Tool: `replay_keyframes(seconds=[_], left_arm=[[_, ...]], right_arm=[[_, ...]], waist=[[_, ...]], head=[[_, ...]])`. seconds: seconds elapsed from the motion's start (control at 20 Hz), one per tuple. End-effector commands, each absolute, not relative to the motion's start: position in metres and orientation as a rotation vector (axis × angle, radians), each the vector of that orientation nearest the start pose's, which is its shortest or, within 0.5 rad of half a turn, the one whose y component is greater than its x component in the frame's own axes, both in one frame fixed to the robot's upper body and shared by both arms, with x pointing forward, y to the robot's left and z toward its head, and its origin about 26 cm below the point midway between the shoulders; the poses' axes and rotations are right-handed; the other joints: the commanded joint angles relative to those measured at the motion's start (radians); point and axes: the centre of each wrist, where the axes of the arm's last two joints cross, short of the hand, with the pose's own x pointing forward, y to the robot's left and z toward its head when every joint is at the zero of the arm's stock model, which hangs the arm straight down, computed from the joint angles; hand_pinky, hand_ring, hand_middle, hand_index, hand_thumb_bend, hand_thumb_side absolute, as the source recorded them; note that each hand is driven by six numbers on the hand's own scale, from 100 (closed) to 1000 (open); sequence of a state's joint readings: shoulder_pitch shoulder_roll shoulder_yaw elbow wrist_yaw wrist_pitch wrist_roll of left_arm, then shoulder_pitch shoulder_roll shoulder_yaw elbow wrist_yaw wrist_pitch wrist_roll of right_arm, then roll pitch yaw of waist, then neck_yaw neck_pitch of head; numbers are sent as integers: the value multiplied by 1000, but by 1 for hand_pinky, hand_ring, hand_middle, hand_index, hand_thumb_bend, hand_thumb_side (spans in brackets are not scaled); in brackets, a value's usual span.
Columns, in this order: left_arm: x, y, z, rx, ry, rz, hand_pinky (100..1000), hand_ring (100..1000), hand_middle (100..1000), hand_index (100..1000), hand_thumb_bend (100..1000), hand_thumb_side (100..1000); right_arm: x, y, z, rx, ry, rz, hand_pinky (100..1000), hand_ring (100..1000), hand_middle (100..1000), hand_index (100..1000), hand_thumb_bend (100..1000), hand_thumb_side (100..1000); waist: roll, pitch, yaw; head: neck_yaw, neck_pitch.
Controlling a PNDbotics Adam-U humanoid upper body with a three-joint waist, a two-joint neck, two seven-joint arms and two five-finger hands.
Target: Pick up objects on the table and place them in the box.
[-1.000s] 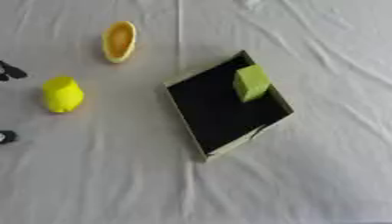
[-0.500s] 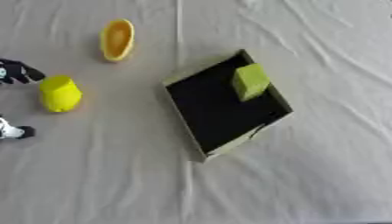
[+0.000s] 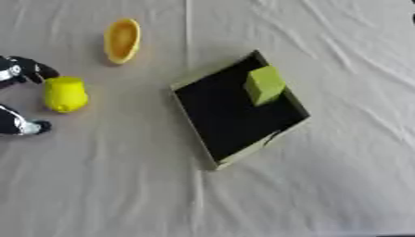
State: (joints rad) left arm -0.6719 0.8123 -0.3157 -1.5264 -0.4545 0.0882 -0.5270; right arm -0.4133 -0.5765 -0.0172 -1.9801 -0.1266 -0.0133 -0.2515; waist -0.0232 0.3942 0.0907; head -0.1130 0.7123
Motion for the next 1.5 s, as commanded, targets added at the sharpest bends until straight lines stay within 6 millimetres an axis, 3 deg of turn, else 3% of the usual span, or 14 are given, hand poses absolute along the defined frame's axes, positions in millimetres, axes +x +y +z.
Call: replay_keyframes(seconds=[0.05,0.15,0.3,0.45,0.75,1.1,1.5], left_arm=[[385,308,253,800,-1394,-1494,802,773,697,814,347,100],[384,308,255,827,-1397,-1491,762,725,625,746,231,100],[384,306,254,913,-1383,-1509,707,651,559,646,126,100],[385,303,251,943,-1381,-1521,682,624,514,574,152,100],[369,289,269,961,-1503,-1553,682,619,513,575,144,100],[308,234,318,994,-1843,-1661,679,610,513,579,119,100],[294,164,327,742,-2080,-1862,675,607,515,586,100,100]], right_arm=[[301,-289,266,-344,-2447,269,882,885,726,844,100,701],[301,-289,265,-344,-2445,265,882,885,726,844,100,702],[301,-289,265,-342,-2444,257,882,885,725,844,100,701],[301,-289,264,-336,-2444,254,882,885,725,845,100,701],[301,-290,264,-343,-2442,252,883,886,724,844,100,700],[301,-291,264,-342,-2439,257,883,886,724,844,100,698],[301,-291,265,-344,-2446,270,884,886,724,845,100,690]], waist=[[5,-19,-2],[6,-18,-3],[7,-18,-3],[6,-20,-4],[4,-22,-2],[7,-29,10],[10,-42,17]], head=[[2,-3],[2,-2],[3,-2],[4,-2],[1,2],[-15,9],[-21,17]])
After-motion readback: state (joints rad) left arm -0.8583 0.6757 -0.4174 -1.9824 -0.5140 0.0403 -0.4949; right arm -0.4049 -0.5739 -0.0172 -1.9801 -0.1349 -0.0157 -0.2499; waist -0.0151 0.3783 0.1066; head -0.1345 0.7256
